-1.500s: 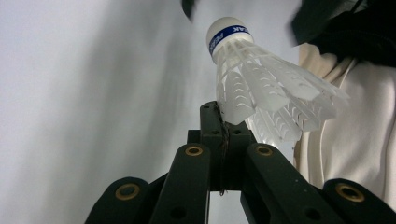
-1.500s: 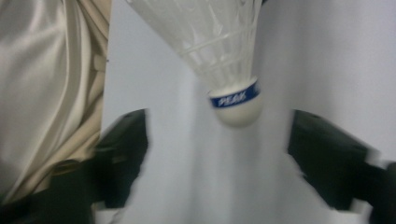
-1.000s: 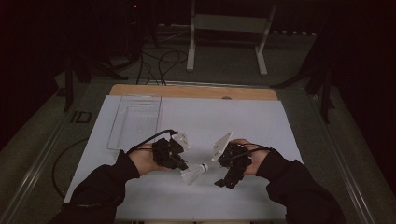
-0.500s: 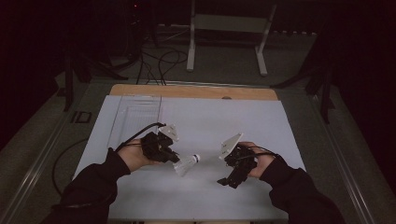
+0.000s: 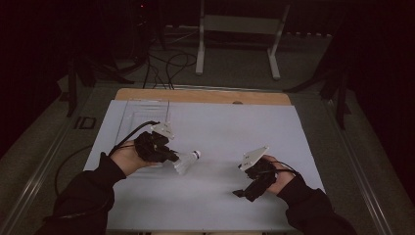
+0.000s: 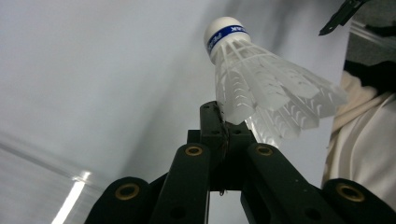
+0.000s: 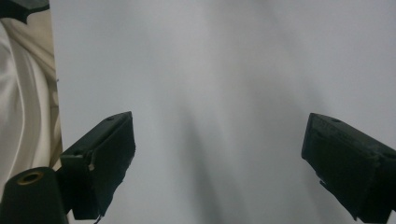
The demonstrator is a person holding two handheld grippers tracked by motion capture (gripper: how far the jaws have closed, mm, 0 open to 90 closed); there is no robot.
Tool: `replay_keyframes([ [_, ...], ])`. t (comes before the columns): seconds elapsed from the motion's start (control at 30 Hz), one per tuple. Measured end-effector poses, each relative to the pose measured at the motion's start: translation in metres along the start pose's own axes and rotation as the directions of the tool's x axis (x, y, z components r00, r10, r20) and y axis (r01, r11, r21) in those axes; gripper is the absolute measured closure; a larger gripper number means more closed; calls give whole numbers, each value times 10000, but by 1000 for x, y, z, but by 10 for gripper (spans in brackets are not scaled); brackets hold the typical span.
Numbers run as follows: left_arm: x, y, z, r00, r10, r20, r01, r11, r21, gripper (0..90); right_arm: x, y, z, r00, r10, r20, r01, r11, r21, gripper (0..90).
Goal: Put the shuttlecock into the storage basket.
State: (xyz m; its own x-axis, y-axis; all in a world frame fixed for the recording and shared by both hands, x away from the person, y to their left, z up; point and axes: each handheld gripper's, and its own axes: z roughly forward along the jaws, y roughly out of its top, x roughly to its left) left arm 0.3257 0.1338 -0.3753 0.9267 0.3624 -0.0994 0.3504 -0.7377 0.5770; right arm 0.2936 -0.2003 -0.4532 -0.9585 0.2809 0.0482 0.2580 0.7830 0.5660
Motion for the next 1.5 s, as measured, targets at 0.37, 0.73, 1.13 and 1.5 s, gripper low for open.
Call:
replay_keyframes([
  [0.37, 12, -14, -18, 9962, -543, -684, 530, 9984, -216, 900, 3, -26, 7, 9991, 363, 222, -347, 9972, -669, 92],
  [0.73, 27, -28, -34, 9856, -1122, -1265, 1083, 9934, -378, 900, 8, -43, 8, 9974, 707, 145, -685, 9907, -1175, 92],
  [1.13, 45, -41, -49, 9658, -1780, -1884, 1703, 9838, -564, 900, 12, -58, 5, 9943, 1057, 170, -1015, 9813, -1638, 92],
  [1.5, 57, -38, -59, 9497, -2141, -2285, 1996, 9762, -851, 900, 12, -67, 1, 9919, 1249, 231, -1182, 9740, -1931, 93],
])
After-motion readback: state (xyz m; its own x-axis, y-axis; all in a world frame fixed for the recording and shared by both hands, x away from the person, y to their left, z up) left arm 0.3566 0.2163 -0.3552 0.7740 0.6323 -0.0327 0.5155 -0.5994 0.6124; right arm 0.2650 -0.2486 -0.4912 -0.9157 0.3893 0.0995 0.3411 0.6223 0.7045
